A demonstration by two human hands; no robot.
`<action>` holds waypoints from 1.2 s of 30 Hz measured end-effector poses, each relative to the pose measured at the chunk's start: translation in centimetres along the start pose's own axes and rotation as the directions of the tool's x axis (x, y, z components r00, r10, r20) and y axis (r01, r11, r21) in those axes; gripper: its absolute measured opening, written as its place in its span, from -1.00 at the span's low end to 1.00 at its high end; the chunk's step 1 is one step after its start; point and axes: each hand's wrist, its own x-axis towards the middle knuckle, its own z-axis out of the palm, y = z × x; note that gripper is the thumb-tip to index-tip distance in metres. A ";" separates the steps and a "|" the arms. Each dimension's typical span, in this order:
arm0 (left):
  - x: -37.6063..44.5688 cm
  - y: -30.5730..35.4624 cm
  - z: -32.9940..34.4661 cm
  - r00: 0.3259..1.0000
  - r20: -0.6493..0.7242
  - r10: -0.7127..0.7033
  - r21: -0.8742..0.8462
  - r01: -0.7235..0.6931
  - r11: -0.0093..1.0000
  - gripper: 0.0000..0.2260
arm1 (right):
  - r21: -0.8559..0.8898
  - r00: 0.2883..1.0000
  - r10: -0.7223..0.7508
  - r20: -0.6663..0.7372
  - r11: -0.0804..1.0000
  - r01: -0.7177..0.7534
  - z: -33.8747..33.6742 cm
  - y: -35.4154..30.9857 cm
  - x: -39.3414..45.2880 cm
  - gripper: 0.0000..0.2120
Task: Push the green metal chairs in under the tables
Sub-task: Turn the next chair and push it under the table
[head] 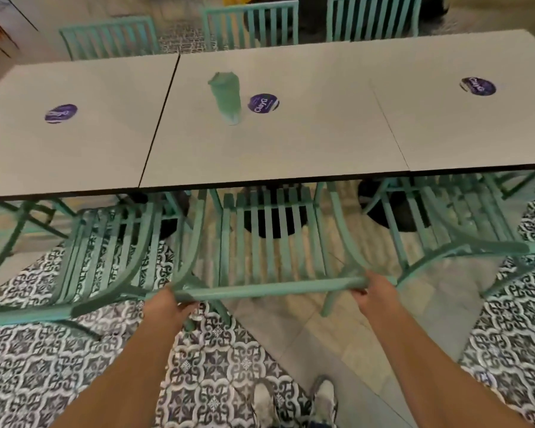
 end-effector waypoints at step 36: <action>0.4 -0.8 6.2 0.999 -0.031 0.018 -0.061 -0.020 0.998 -0.78 | -0.093 0.998 -0.006 -0.059 0.996 0.000 1.0 -7.3 1.1 -0.52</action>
